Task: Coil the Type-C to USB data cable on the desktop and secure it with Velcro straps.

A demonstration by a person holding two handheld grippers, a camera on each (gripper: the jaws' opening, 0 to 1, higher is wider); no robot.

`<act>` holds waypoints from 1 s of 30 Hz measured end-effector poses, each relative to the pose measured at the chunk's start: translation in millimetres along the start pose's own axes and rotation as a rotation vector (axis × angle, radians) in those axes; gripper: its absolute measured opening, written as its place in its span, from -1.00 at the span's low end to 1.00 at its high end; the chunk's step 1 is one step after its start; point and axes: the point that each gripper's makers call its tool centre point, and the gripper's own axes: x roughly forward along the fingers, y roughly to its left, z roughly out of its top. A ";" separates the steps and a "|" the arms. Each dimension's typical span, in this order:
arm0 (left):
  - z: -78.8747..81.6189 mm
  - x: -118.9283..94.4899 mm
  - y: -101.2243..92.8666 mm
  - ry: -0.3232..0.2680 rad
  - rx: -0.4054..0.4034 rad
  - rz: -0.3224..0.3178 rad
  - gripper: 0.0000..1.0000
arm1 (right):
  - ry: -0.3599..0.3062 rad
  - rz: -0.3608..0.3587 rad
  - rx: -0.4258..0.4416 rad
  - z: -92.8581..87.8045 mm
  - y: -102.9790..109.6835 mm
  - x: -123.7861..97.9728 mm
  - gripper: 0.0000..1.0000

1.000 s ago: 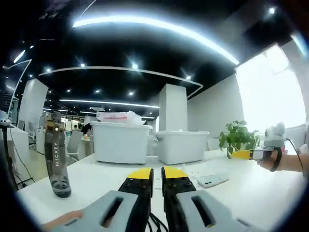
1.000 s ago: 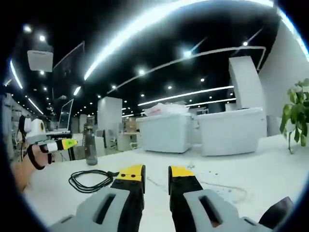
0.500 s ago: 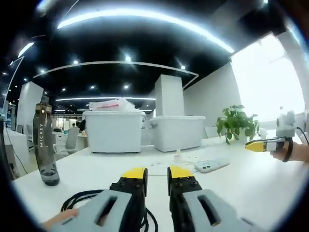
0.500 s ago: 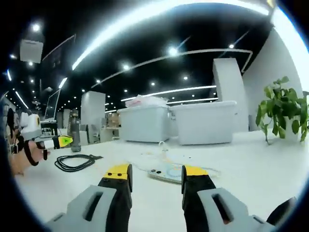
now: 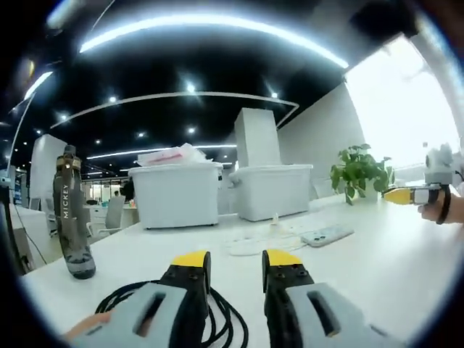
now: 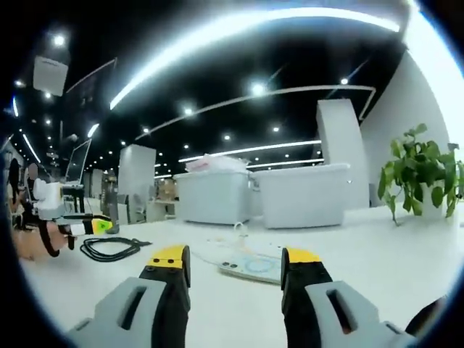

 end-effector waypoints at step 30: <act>-6.7 0.2 13.3 0.034 0.000 0.046 -0.38 | -0.019 -0.016 0.018 5.1 -2.1 -2.4 0.05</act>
